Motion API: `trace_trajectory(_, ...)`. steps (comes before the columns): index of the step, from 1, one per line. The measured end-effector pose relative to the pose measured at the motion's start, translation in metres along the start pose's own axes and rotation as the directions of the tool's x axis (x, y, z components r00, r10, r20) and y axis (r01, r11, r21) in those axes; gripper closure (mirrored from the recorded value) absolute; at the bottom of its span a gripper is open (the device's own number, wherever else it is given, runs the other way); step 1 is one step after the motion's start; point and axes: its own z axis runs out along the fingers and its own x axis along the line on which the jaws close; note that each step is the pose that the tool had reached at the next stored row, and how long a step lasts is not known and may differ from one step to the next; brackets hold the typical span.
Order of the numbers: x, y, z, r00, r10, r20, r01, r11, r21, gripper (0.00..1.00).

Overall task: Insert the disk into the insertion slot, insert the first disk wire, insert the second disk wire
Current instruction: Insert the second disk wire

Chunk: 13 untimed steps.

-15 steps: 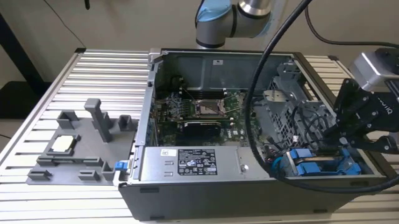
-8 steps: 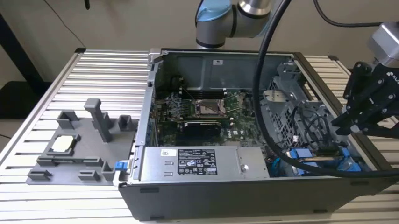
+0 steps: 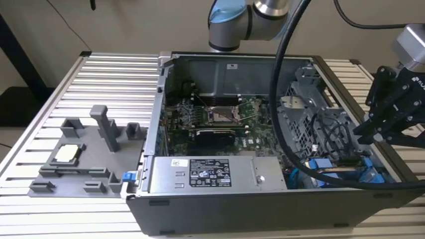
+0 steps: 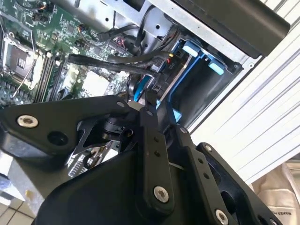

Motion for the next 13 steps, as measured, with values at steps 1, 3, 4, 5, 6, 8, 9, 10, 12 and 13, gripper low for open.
trace_trajectory(1, 0.0, 0.0, 0.0, 1.0, 0.0, 0.0, 0.0, 1.0, 0.0, 0.76)
trace_trajectory(3, 0.0, 0.0, -0.0001, 1.0, 0.0, -0.0001, 0.0, 1.0, 0.0, 0.76)
trace_trajectory(4, 0.0, 0.0, -0.0001, 1.0, 0.0, 0.0, 0.0, 1.0, 0.0, 0.76)
trace_trajectory(5, 0.0, 0.0, -0.0002, 1.0, 0.0, -0.0002, 0.0, 1.0, 0.0, 0.76)
trace_trajectory(6, 0.0, 0.0, -0.0002, 1.0, 0.0, -0.0001, 0.0, 1.0, 0.0, 0.76)
trace_trajectory(8, 0.0, 0.0, -0.0002, 1.0, 0.0, -0.0001, 0.0, 1.0, 0.0, 0.76)
trace_trajectory(9, 0.0, 0.0, -0.0003, 1.0, 0.0, -0.0001, 0.0, 1.0, 0.0, 0.76)
trace_trajectory(10, -0.0001, 0.0001, -0.0005, 1.0, 0.0, -0.0001, 0.0, 1.0, 0.0, 0.76)
trace_trajectory(12, -0.0001, 0.0001, -0.0007, 1.0, 0.0, -0.0001, 0.0, 1.0, 0.0, 0.76)
trace_trajectory(13, -0.0001, 0.0001, -0.0007, 1.0, 0.0, -0.0001, 0.0, 1.0, 0.0, 0.76)
